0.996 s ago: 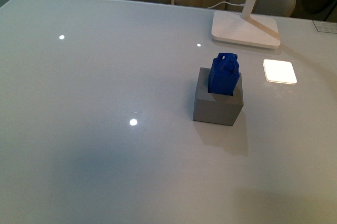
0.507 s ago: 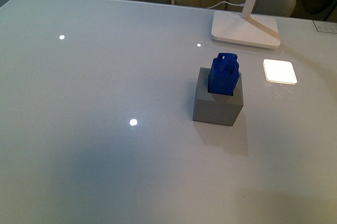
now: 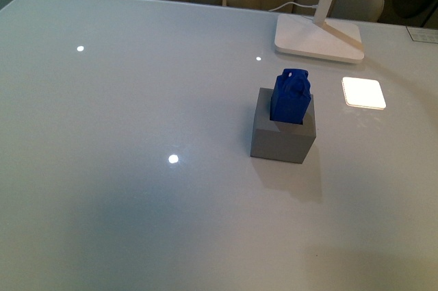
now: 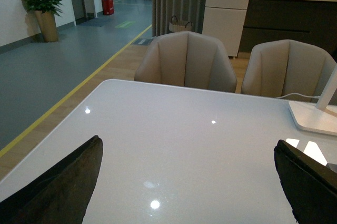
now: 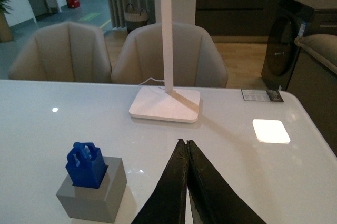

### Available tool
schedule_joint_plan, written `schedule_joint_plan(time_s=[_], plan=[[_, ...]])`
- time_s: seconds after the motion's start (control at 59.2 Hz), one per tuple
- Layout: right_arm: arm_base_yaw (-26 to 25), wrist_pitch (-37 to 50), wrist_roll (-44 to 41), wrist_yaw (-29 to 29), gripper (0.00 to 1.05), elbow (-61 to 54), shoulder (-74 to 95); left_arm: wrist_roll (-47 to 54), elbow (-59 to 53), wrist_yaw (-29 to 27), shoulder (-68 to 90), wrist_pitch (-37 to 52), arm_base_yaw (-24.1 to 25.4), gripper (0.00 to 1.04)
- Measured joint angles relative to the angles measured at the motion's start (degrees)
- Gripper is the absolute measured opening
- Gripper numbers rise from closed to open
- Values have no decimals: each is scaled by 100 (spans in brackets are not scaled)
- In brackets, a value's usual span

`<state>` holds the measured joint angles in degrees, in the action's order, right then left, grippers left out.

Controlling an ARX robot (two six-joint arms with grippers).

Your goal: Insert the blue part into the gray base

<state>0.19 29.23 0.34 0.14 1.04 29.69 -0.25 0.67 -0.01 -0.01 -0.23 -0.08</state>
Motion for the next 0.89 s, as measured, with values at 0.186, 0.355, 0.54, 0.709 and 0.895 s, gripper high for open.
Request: schedule_joint_plan(time_s=[0.186,0.355,0.54,0.709,0.895], plan=[[0,-560,0,0,2,0,-599,0,0,0,0,0,0,97],[0,-979,0,0,2,0,-1025,0,0,0,0,0,0,97],[0,-1416,0,0,2,0,-1464,0,0,0,0,0,0,97],[0,-1696,0,0,2,0,-1744,0,0,0,0,0,0,97],[0,-2175,0,2,2,0,-2168,0,0,0,0,0,0,97]])
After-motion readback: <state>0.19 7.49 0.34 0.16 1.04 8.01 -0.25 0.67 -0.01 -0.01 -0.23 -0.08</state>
